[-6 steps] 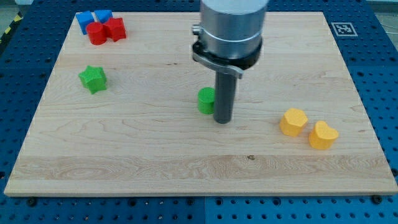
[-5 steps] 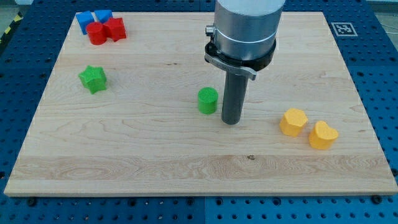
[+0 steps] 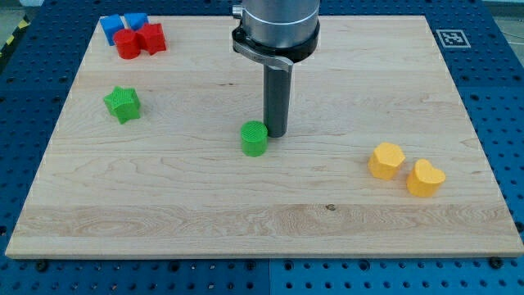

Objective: Push the green circle into the green star

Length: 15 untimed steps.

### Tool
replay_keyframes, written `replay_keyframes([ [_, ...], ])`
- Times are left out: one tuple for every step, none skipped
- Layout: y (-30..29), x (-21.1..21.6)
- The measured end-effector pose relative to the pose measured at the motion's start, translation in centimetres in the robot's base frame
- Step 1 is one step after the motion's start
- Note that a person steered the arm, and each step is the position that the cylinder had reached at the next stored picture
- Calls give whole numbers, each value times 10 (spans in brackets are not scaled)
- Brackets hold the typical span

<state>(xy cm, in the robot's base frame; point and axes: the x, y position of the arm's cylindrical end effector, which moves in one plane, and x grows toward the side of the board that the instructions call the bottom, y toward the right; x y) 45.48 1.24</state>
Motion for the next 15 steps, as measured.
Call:
replay_keyframes([
  [0,4],
  [0,14],
  [-3,16],
  [-12,20],
  [-22,20],
  [-29,23],
  [-25,43],
  [-27,51],
  [-51,51],
  [-64,51],
  [-69,51],
  [-70,51],
  [-70,51],
  [-86,51],
  [-108,51],
])
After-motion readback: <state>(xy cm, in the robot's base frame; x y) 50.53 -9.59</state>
